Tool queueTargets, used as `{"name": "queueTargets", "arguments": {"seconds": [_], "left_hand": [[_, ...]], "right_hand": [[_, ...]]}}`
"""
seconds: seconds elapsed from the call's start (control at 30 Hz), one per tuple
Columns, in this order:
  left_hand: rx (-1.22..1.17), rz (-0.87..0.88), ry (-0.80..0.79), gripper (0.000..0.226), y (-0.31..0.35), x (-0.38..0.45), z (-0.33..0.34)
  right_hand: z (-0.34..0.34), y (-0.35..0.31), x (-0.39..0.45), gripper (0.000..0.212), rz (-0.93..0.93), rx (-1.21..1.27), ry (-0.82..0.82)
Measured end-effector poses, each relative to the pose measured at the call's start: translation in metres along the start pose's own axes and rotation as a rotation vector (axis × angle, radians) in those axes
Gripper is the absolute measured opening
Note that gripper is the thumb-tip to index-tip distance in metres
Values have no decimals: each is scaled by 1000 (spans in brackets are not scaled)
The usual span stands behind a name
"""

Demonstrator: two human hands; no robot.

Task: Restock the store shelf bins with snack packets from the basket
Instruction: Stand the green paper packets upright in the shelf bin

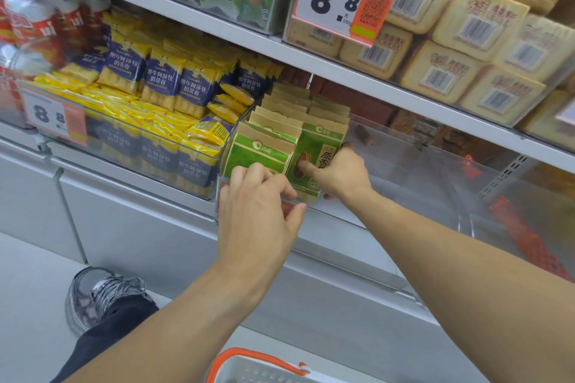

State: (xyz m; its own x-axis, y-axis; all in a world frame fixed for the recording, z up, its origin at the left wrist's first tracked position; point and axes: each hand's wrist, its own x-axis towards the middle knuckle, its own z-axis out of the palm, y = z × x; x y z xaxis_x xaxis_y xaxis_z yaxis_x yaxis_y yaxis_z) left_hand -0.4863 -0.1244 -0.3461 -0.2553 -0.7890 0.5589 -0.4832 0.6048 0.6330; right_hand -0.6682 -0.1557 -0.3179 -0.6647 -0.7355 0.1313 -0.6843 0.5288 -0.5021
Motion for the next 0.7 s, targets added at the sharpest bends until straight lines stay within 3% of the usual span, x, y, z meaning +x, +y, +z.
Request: {"name": "queueTargets", "arguments": {"seconds": [0.17,0.53,0.7], "left_hand": [[9,2,9,17,0,-2,1],[7,20,21,16,-2,-3,2],[-115,78,122,21,4,-9,2]], "right_hand": [[5,-4,0,70,-6,-13,84],[-4,-2,3,81,28,18,-10],[-30,-5,-9,76,13,78,-42]]}}
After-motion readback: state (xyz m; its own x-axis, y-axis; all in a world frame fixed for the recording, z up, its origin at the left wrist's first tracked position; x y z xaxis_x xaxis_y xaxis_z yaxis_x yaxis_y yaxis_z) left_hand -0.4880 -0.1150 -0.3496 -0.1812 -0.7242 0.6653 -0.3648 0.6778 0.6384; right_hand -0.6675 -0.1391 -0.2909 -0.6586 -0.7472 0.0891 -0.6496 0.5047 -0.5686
